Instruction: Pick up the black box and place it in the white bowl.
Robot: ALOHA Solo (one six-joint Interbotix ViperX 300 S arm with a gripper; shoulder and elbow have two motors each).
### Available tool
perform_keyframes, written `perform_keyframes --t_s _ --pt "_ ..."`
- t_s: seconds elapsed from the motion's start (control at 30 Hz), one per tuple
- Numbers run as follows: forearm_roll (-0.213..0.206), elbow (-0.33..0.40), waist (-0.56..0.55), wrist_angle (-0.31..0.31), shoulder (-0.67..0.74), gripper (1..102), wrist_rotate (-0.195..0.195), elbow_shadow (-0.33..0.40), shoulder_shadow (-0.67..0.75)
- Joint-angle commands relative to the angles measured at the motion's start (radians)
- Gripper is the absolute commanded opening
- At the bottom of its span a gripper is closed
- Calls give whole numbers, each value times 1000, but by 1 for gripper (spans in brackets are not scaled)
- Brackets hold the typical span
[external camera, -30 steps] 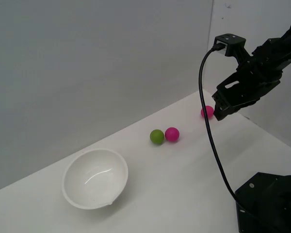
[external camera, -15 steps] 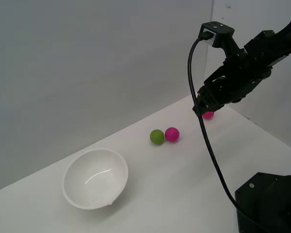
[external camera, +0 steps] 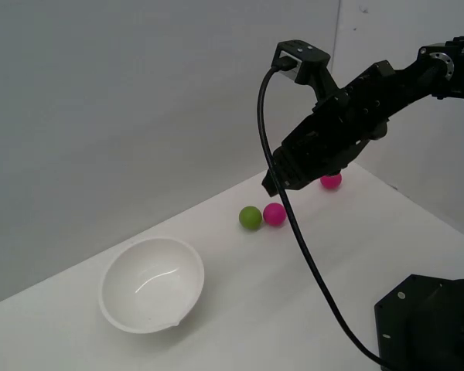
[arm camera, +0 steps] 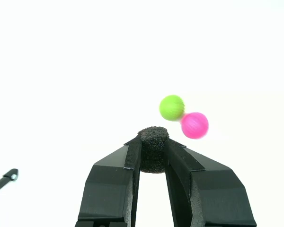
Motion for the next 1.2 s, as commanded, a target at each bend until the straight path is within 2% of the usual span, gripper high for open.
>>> perform_keyframes --t_s 0.0,0.43,0.83,1.17 --pt "-23 -31 -52 -23 -5 3 -11 -35 -2" --pt "-23 -126 -218 -100 -147 3 -38 -135 -144" --pt "-23 -184 -359 -179 -273 3 -83 -193 -272" --pt "-23 -224 -437 -230 -362 3 -84 -230 -359"
